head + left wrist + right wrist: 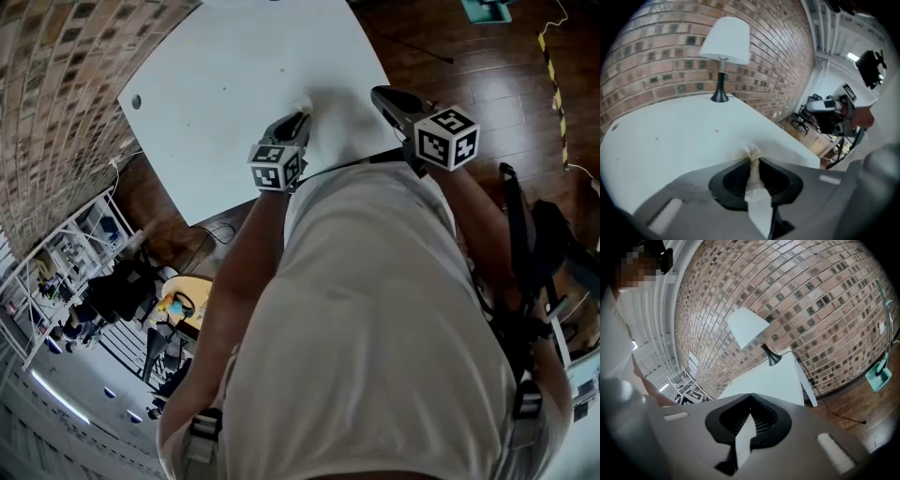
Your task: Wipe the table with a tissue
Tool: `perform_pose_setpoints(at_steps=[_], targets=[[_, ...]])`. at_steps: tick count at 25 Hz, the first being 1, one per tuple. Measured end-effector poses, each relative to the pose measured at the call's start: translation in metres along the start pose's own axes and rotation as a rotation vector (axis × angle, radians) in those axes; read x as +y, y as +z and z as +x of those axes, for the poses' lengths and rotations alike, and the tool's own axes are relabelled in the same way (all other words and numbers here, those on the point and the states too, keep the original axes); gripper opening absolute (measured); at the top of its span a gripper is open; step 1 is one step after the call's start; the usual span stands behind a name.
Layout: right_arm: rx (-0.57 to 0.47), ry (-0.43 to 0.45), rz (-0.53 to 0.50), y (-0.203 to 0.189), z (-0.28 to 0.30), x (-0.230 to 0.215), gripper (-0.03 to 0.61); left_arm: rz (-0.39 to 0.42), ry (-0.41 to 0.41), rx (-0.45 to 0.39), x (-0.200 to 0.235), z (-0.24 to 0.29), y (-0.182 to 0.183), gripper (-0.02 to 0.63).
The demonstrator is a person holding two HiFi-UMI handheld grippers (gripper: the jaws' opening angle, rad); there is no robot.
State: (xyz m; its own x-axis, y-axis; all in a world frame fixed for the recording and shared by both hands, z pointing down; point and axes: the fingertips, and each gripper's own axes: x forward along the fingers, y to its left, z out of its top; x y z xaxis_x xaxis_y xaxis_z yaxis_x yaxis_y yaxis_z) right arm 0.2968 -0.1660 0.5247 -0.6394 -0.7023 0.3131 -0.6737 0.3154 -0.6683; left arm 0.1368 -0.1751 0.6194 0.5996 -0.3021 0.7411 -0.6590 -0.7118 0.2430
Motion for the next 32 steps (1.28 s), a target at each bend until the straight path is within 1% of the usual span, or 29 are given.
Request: perform_pose_setpoints(at_steps=[2,5,8,13,20,24,26,29,32], targets=[[-0.003,-0.008,0.001,0.001,-0.002,-0.002,0.008,-0.074,0.086,-0.037,0.035,-0.006,0.007,0.069],[-0.006,-0.022,0.006,0.0,-0.005,-0.003,0.008,-0.143,0.191,-0.085,0.079,-0.011,0.024,0.071],[-0.005,-0.037,0.011,-0.005,-0.01,-0.003,0.008,-0.167,0.237,-0.105,0.1,-0.009,0.046,0.071],[-0.016,-0.074,0.021,-0.012,-0.023,-0.007,0.008,-0.152,0.233,-0.083,0.114,0.016,0.065,0.071],[-0.054,-0.136,0.05,-0.014,-0.048,-0.021,0.008,-0.164,0.211,-0.056,0.116,0.028,0.069,0.071],[-0.065,-0.145,0.059,-0.015,-0.053,-0.025,0.008,-0.083,0.211,-0.025,0.105,0.035,0.075,0.069],[-0.065,-0.141,0.054,-0.013,-0.051,-0.024,0.008,-0.056,0.221,-0.005,0.101,0.038,0.077,0.069],[-0.06,-0.136,0.049,-0.011,-0.047,-0.023,0.008,-0.034,0.231,0.013,0.098,0.041,0.076,0.067],[-0.059,-0.131,0.041,-0.009,-0.044,-0.022,0.008,-0.027,0.193,0.016,0.084,0.043,0.074,0.067]])
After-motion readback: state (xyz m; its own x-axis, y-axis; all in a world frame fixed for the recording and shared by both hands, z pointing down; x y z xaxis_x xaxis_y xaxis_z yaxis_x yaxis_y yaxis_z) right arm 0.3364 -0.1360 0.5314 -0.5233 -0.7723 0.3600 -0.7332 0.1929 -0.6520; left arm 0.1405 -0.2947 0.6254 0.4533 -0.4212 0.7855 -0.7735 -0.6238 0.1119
